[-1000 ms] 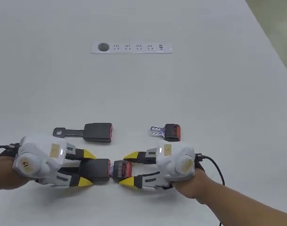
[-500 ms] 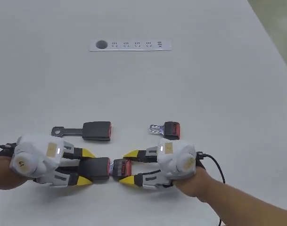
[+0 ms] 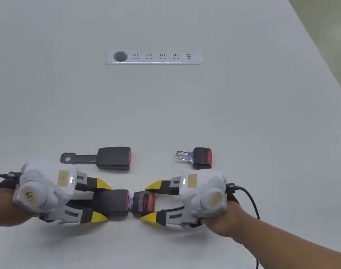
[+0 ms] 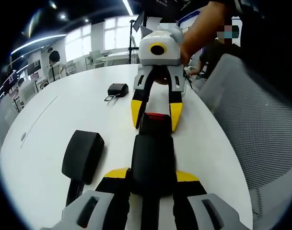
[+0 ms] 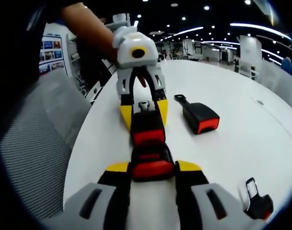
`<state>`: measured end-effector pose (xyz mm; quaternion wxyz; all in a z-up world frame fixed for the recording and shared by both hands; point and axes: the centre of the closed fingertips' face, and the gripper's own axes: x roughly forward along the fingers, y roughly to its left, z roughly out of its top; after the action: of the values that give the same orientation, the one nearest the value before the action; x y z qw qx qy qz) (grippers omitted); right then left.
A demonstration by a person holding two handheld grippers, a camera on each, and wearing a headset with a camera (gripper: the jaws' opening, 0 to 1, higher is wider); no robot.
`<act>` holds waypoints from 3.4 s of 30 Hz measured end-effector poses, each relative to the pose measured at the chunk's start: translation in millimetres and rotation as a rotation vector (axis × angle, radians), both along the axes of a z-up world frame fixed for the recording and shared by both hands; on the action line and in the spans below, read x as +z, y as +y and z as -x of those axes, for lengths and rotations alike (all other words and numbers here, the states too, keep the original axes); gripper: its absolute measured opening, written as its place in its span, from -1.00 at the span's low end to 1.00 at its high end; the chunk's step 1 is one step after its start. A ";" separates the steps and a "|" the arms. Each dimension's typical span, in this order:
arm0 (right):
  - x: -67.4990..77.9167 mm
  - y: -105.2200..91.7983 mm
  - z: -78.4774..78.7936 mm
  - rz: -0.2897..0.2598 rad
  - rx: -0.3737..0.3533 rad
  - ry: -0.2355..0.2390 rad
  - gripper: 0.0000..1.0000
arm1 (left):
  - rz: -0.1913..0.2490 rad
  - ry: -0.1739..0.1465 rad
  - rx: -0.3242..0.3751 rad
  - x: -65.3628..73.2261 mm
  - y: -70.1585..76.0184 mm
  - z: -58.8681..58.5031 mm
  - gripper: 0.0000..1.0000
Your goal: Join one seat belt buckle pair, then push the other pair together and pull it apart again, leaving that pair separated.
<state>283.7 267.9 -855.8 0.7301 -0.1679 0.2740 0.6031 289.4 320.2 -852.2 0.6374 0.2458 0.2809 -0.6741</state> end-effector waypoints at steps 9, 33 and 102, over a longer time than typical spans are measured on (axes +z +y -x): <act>44.2 -11.1 -34.0 -0.134 -0.230 0.027 0.48 | 0.013 0.038 0.141 22.2 4.3 -4.3 -0.02; 13.3 -146.0 -91.8 0.095 -0.258 0.039 0.44 | 0.002 -0.042 0.225 27.6 9.5 -98.5 0.34; -0.7 -67.7 -106.3 0.037 0.049 0.043 -0.30 | -0.059 -0.057 0.000 0.9 -10.8 -106.8 -0.30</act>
<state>389.9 200.2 -856.5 0.7060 -0.1749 0.2964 0.6189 396.1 309.4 -851.3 0.6378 0.2839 0.2824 -0.6580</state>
